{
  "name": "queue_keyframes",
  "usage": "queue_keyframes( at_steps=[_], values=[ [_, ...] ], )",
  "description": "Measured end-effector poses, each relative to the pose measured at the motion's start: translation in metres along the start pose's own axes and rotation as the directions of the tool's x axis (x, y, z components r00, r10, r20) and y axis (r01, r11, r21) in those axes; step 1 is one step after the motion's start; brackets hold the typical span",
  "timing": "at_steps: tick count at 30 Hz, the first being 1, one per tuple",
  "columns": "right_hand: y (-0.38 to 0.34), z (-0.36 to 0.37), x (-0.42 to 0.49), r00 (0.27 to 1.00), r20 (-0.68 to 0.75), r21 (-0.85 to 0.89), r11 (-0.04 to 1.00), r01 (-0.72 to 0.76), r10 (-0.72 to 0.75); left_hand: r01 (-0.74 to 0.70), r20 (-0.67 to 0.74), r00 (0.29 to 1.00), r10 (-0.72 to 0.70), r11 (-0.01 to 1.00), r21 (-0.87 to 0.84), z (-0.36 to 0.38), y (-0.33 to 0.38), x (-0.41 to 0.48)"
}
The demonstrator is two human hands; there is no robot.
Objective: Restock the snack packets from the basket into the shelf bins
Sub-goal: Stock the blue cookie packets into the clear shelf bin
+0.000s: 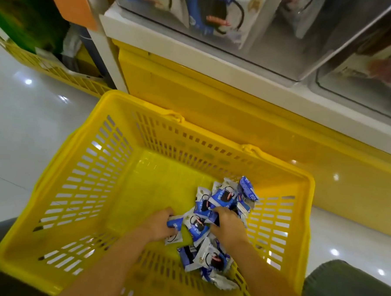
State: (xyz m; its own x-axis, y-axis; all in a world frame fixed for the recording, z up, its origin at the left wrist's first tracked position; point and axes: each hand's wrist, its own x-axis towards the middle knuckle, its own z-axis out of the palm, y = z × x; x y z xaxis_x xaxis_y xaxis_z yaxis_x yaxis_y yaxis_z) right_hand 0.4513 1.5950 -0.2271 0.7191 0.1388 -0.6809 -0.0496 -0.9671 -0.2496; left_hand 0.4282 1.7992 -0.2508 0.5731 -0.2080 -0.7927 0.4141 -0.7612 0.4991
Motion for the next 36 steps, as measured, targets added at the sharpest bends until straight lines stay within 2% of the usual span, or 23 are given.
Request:
queue_keyframes(
  at_steps=[5,9,12,14,18,19,21,24,26,27,30,32,36],
  values=[
    [-0.012,-0.019,-0.011,0.999,-0.015,0.289,0.957,-0.027,0.032,0.055,-0.143,0.984,-0.104,0.948,-0.312,-0.012,0.015,-0.013],
    [-0.024,-0.038,-0.028,0.996,-0.068,0.549,0.836,-0.013,0.060,0.133,-0.081,0.977,-0.198,0.858,-0.497,-0.021,0.035,-0.031],
    [-0.037,-0.056,-0.043,0.993,-0.010,0.727,0.682,-0.072,0.116,0.116,-0.104,0.966,-0.235,0.760,-0.639,-0.024,0.051,-0.048],
    [-0.047,-0.066,-0.055,0.993,0.017,0.844,0.531,-0.077,0.118,0.054,-0.127,0.966,-0.223,0.659,-0.750,-0.028,0.064,-0.061],
    [-0.065,-0.089,-0.082,0.997,0.039,0.978,0.203,-0.053,0.072,-0.105,-0.151,0.986,-0.072,0.437,-0.893,-0.041,0.087,-0.092],
    [-0.069,-0.095,-0.091,0.998,0.024,0.984,0.177,-0.034,0.057,-0.139,-0.158,0.987,-0.013,0.417,-0.898,-0.045,0.092,-0.099],
    [-0.073,-0.107,-0.107,0.999,-0.041,0.973,0.227,0.033,0.032,-0.205,-0.201,0.978,0.056,0.447,-0.871,-0.051,0.102,-0.114],
    [-0.075,-0.122,-0.124,0.992,-0.126,0.931,0.348,0.111,0.020,-0.325,-0.335,0.939,0.077,0.520,-0.790,-0.059,0.117,-0.133],
    [-0.075,-0.131,-0.132,0.989,-0.145,0.927,0.352,0.132,0.011,-0.395,-0.414,0.906,0.089,0.528,-0.752,-0.065,0.123,-0.145],
    [-0.075,-0.135,-0.136,0.989,-0.148,0.937,0.321,0.138,0.009,-0.424,-0.444,0.891,0.096,0.524,-0.738,-0.067,0.126,-0.151],
    [-0.080,-0.148,-0.145,0.989,-0.146,0.985,0.093,0.147,-0.017,-0.510,-0.535,0.839,0.100,0.489,-0.708,-0.073,0.137,-0.167],
    [-0.085,-0.155,-0.153,0.985,-0.159,0.987,-0.008,0.159,-0.061,-0.566,-0.593,0.800,0.096,0.449,-0.692,-0.075,0.144,-0.176],
    [-0.095,-0.168,-0.169,0.963,-0.263,0.964,-0.054,0.260,-0.059,-0.623,-0.634,0.759,0.148,0.449,-0.641,-0.083,0.153,-0.192]
  ],
)
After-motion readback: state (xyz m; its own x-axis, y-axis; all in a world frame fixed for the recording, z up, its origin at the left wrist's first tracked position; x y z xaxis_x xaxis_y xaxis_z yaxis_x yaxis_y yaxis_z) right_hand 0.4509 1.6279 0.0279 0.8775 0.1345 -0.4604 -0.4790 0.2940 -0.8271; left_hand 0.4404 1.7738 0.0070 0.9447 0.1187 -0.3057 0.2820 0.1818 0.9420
